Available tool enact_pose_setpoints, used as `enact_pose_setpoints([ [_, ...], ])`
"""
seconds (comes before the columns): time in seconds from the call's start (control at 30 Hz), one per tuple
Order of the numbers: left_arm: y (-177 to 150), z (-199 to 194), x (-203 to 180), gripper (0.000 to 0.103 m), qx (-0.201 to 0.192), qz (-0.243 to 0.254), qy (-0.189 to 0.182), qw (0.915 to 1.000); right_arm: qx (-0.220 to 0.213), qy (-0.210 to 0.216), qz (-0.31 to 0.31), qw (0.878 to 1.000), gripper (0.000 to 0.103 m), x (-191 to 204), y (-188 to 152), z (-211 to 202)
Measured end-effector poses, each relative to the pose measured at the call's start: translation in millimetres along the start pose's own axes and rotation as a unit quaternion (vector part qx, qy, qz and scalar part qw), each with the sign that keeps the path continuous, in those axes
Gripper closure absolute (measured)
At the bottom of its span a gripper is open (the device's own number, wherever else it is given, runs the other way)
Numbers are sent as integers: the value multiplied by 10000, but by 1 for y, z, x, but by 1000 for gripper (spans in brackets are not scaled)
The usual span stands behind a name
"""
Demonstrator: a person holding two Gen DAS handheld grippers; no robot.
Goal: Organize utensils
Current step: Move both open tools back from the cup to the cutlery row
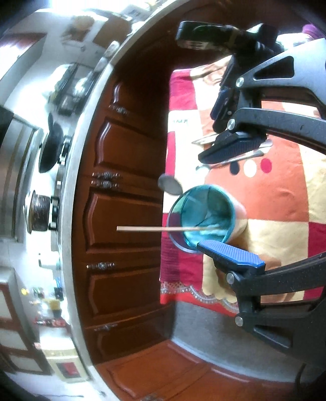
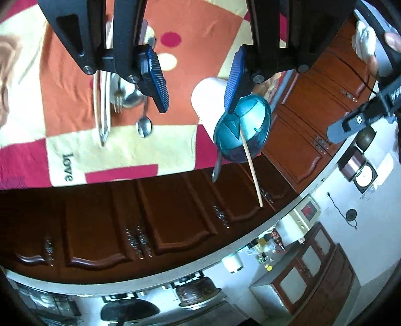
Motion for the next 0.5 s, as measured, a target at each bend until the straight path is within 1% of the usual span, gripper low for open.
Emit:
enact_pose_setpoints([
  [0.1, -12, -5, -13, 40, 17, 138, -71, 9999, -45, -74, 2, 10000, 59, -2, -6, -13],
  [0.23, -30, -4, -29, 40, 103, 277, -105, 9995, -44, -294, -106, 9995, 58, -3, -15, -27],
  [0.37, -47, 0, -40, 40, 165, 444, -50, 9989, 34, -461, -176, 9988, 57, -5, -24, -37],
  [0.5, -59, 7, -45, 40, 177, 494, 47, 9986, 37, -606, -184, 9980, 56, -8, -30, -45],
])
Point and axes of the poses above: each gripper's, at about its wrist camera, not at the fingertips, and z roughly the way its jaws point, x to its left, y to its top, the point moved 3 cm from there along z, roughly the way its jaws point, and after that the axes turned 12 degrees about -z, right-handed, at the moved point
